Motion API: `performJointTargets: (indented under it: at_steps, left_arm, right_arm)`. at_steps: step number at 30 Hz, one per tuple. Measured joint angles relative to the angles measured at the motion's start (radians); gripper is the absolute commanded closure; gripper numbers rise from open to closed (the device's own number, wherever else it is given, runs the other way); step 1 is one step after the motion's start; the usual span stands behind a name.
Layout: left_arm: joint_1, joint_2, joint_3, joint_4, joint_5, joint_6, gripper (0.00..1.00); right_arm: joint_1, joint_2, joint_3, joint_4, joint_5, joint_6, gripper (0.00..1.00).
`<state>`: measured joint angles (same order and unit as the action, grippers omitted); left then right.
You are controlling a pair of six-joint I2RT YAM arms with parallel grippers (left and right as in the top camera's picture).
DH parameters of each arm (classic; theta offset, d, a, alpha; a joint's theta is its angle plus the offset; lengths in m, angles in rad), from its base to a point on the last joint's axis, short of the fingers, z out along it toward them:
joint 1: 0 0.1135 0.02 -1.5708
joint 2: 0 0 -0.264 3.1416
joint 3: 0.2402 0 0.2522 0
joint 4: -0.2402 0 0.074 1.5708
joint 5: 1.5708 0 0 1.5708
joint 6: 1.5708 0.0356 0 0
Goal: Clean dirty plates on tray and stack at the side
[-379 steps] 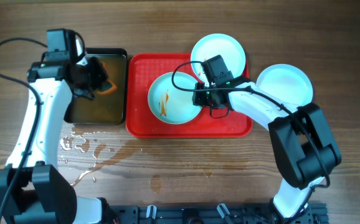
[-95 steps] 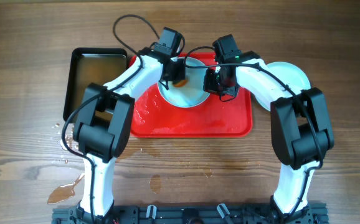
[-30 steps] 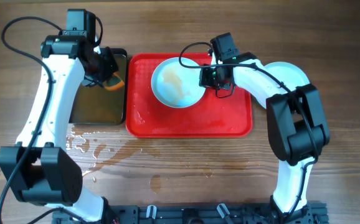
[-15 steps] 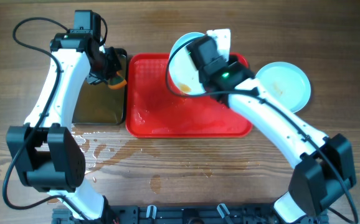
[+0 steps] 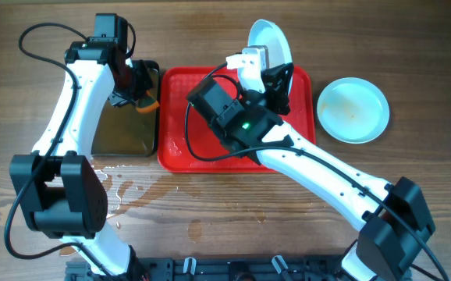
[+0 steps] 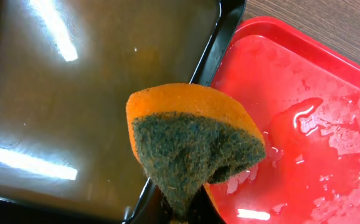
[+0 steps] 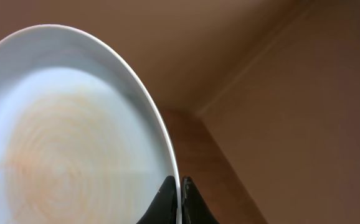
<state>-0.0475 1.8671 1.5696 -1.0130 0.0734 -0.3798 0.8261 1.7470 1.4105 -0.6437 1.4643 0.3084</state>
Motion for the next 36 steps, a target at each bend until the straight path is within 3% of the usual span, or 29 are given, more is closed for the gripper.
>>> performJointTargets:
  at_steps: [3, 7, 10, 14, 19, 24, 25, 29, 31, 33, 34, 36]
  left_arm:
    - [0.000, 0.000, 0.000, 0.000, 0.000, 0.000, 0.96]
    - [0.000, 0.000, 0.000, 0.000, 0.000, 0.000, 0.96]
    - [0.000, 0.000, 0.000, 0.001, 0.000, 0.000, 0.96]
    - [0.000, 0.000, 0.000, 0.008, 0.000, 0.000, 0.96]
    - [0.000, 0.000, 0.000, 0.008, 0.000, 0.000, 0.96]
    - [0.000, 0.000, 0.000, 0.008, 0.000, 0.000, 0.96]
    - [0.000, 0.000, 0.000, 0.008, 0.000, 0.000, 0.96]
    - [0.000, 0.000, 0.000, 0.008, 0.000, 0.000, 0.96]
    - [0.000, 0.000, 0.000, 0.008, 0.000, 0.000, 0.96]
    - [0.000, 0.000, 0.000, 0.008, -0.010, 0.000, 0.96]
    - [0.000, 0.000, 0.000, 0.009, -0.032, 0.000, 0.96]
    - [0.000, 0.000, 0.000, 0.016, -0.086, 0.004, 0.96]
  right_arm:
    - [0.000, 0.000, 0.000, 0.010, -0.053, 0.001, 0.96]
    - [-0.031, 0.000, 0.000, -0.028, -0.398, 0.033, 0.96]
    - [-0.195, 0.000, 0.000, -0.093, -0.791, 0.094, 0.96]
    - [-0.570, 0.002, 0.000, -0.137, -1.257, 0.114, 0.96]
    - [-0.936, 0.002, -0.016, -0.195, -1.425, 0.114, 0.96]
    - [-1.142, 0.001, -0.249, -0.066, -1.431, 0.145, 0.94]
    - [-1.147, 0.002, -0.297, -0.032, -1.431, 0.148, 0.86]
    - [-1.147, 0.002, -0.316, -0.001, -1.431, 0.156, 0.77]
    - [-1.148, 0.002, -0.316, -0.011, -1.467, 0.155, 0.64]
    - [-1.147, -0.001, -0.304, -0.051, -1.574, 0.117, 0.21]
    - [-1.147, -0.010, -0.281, -0.076, -1.632, 0.090, 0.13]
    - [-1.147, -0.060, -0.229, -0.090, -1.721, 0.040, 0.11]
